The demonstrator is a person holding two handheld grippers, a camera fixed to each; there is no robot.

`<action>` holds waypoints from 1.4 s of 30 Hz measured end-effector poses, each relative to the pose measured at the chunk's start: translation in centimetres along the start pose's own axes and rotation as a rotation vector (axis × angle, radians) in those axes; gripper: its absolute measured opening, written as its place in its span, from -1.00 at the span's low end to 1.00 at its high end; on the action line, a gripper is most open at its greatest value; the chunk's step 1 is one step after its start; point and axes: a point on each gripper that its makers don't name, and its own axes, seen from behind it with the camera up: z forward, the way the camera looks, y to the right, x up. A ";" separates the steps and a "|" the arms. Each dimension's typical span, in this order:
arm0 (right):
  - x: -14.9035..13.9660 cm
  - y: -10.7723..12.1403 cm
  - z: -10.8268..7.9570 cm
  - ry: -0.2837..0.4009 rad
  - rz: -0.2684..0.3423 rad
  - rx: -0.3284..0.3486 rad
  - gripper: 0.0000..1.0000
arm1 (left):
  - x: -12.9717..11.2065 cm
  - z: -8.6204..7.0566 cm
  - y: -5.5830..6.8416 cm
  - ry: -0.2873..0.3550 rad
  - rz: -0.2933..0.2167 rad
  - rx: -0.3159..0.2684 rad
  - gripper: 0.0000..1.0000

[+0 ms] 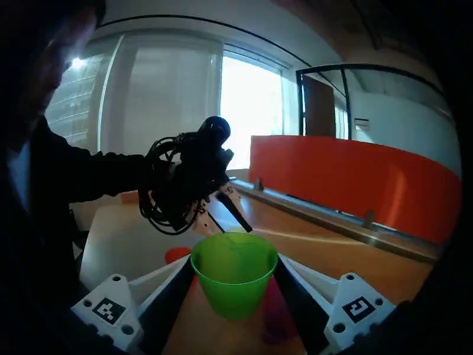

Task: Pour water

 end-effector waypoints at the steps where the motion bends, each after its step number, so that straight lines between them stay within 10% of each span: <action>1: -0.1 0.0 0.0 0.000 0.001 0.000 0.85 | 0.0 0.1 0.0 -0.004 0.001 -0.002 0.75; 42: -0.8 0.2 -0.2 -0.006 0.002 0.007 0.85 | -0.7 2.6 -0.2 -0.104 -0.037 -0.015 0.76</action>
